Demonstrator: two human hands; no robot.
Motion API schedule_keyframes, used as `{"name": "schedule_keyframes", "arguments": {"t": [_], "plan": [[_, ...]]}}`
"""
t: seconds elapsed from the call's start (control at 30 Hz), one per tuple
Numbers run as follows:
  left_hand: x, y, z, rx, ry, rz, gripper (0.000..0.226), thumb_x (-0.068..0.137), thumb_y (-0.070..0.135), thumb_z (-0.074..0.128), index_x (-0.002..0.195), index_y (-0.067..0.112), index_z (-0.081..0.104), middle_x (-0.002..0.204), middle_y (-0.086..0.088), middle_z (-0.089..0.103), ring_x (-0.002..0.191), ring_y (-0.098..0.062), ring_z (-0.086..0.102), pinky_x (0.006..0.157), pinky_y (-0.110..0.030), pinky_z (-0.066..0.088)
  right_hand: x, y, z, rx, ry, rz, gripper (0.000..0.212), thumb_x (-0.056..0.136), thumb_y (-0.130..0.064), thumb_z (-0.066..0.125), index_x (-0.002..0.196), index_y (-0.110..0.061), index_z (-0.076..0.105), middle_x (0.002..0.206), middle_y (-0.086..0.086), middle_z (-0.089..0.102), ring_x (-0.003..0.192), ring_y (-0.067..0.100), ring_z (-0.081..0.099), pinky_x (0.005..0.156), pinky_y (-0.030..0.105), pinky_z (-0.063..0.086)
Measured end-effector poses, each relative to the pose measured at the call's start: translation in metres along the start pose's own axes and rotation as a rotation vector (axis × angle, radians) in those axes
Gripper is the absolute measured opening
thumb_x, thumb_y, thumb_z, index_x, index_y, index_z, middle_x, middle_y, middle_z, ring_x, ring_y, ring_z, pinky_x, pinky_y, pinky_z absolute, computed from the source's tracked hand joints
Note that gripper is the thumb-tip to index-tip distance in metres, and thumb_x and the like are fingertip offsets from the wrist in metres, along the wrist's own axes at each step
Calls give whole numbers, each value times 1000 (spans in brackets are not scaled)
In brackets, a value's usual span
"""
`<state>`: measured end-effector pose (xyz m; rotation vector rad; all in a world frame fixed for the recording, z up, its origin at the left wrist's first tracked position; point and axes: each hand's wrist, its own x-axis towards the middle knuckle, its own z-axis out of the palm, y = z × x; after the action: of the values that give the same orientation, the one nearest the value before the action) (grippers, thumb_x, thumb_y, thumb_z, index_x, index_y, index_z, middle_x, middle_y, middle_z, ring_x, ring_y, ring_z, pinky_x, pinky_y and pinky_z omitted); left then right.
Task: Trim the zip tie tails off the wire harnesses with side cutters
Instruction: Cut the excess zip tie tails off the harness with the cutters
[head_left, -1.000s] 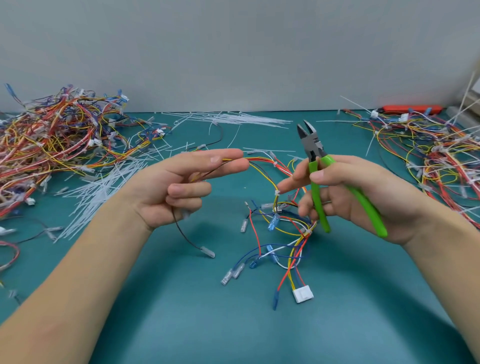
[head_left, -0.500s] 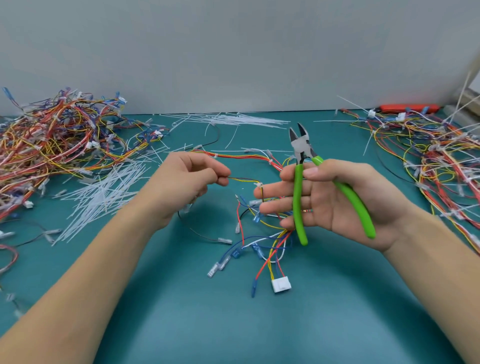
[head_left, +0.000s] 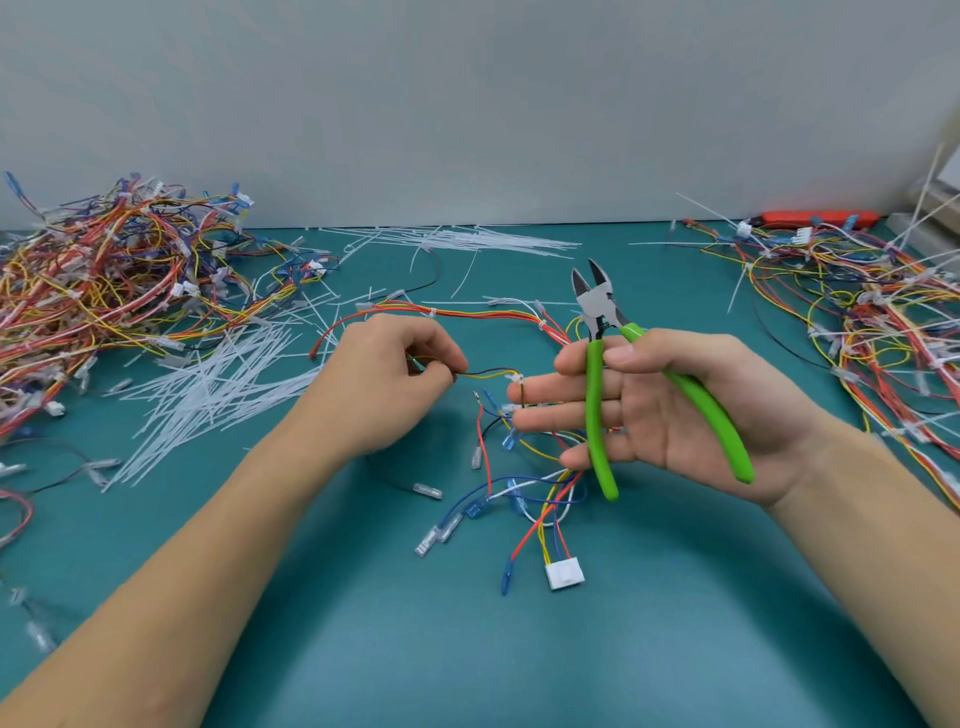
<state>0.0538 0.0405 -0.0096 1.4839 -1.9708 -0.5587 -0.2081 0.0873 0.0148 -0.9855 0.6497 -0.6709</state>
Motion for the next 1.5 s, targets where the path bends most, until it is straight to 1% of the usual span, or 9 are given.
{"name": "schedule_keyframes", "arguments": {"t": [0.27, 0.47, 0.63, 0.73, 0.8, 1.0, 1.17, 1.37, 1.5], "plan": [[3, -3, -8, -227, 83, -90, 20, 75, 23, 59, 76, 31, 77, 59, 13, 64, 47, -7, 42, 44, -18, 34, -3, 3, 6, -113, -64, 129, 34, 87, -23, 58, 114, -4, 63, 133, 29, 65, 126, 45, 63, 94, 55, 57], [5, -10, -9, 13, 129, -169, 22, 69, 39, 53, 76, 34, 73, 68, 17, 71, 63, -1, 61, 60, -24, 44, -3, 7, 14, -200, -156, 179, 27, 94, -17, 53, 116, -3, 61, 133, 30, 65, 126, 46, 63, 98, 55, 55], [10, -18, 4, 49, 177, -186, 9, 90, 34, 66, 95, 28, 70, 68, 23, 71, 58, 3, 59, 66, -27, 48, -2, 13, 23, -227, -229, 199, 21, 95, -11, 55, 112, -5, 67, 134, 32, 63, 126, 46, 63, 103, 58, 47], [13, -20, 5, -225, 103, -289, 23, 98, 28, 63, 120, 21, 60, 82, 11, 78, 40, -8, 52, 46, -22, 44, -3, 14, 28, -284, -219, 207, 22, 93, -12, 57, 112, -4, 66, 132, 31, 65, 123, 46, 65, 103, 60, 45], [16, -19, 2, -416, 85, -362, 21, 100, 32, 63, 115, 17, 62, 92, 6, 79, 41, -12, 51, 38, -22, 38, -3, 14, 31, -313, -212, 213, 24, 93, -12, 58, 114, -2, 64, 130, 29, 66, 122, 43, 66, 101, 57, 47], [29, -9, 8, -696, 207, -403, 17, 98, 36, 67, 98, 20, 70, 98, 2, 79, 72, -18, 77, 55, -24, 49, -2, 15, 47, -476, -162, 189, 21, 91, -18, 62, 108, -8, 65, 125, 19, 71, 114, 28, 73, 86, 41, 55], [30, -1, 10, -781, 350, -318, 11, 91, 23, 77, 88, 16, 69, 82, -1, 78, 80, -19, 78, 64, -26, 52, 2, 23, 48, -594, -129, 157, 17, 89, -22, 65, 100, -10, 69, 115, 18, 74, 111, 22, 74, 86, 45, 57], [27, 2, 4, -844, 433, -235, 14, 96, 9, 69, 106, 17, 63, 89, -1, 79, 86, -17, 77, 71, -27, 59, 3, 24, 46, -392, -96, 160, 7, 88, -24, 66, 94, -23, 70, 124, 13, 73, 109, 32, 75, 79, 34, 56], [24, 6, -4, -1002, 427, -263, 15, 103, 3, 55, 107, 16, 62, 102, -5, 77, 92, -21, 77, 62, -31, 61, 7, 20, 40, -102, -63, 140, 22, 86, -37, 71, 104, -24, 73, 125, 18, 71, 107, 38, 72, 91, 47, 54]]}}
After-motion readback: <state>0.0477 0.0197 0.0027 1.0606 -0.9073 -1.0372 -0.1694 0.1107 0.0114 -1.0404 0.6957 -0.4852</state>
